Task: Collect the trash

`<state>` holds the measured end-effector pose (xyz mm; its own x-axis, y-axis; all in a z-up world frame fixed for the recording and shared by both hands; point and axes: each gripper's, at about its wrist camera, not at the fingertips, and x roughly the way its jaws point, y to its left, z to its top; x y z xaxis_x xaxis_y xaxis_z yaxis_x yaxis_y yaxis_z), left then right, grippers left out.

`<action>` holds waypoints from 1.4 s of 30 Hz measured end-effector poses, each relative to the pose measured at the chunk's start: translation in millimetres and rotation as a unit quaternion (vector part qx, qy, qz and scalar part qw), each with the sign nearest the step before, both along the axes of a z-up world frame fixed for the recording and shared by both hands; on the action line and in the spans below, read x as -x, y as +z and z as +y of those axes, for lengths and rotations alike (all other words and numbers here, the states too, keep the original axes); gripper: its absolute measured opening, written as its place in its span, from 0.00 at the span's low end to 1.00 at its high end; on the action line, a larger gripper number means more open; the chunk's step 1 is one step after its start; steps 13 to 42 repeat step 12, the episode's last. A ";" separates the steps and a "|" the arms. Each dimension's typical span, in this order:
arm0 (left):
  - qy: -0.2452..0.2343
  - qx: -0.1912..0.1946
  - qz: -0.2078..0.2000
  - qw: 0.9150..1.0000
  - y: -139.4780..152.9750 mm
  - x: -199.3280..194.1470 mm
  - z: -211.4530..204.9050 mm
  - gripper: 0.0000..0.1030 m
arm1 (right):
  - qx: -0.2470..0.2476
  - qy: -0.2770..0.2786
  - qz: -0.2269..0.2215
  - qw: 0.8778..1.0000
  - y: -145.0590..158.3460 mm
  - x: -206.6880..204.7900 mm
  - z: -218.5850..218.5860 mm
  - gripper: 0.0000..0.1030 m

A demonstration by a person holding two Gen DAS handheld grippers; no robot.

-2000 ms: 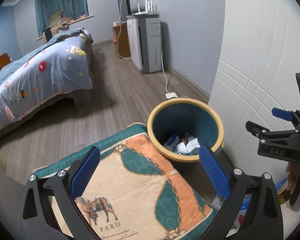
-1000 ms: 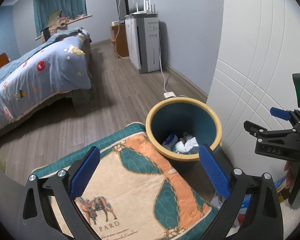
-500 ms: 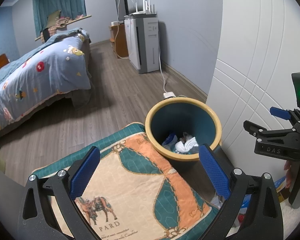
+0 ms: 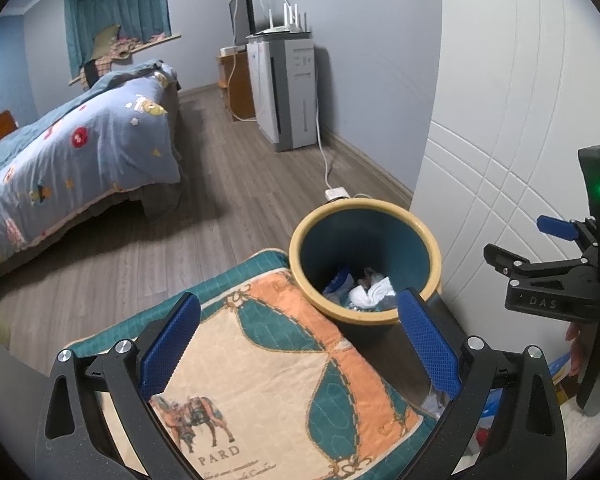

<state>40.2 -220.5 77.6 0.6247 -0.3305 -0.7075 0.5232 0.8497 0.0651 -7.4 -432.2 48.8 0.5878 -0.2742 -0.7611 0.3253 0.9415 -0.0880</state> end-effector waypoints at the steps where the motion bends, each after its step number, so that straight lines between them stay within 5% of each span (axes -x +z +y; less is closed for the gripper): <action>1: -0.001 0.003 -0.001 1.000 0.7 0.2 0.9 0.95 | 0.000 0.000 0.001 1.000 -0.1 -0.1 -0.1 0.94; 42: 0.002 -0.003 -0.002 1.000 5.1 0.1 5.3 0.95 | -0.010 -0.013 0.020 1.000 -6.1 -4.5 2.8 0.94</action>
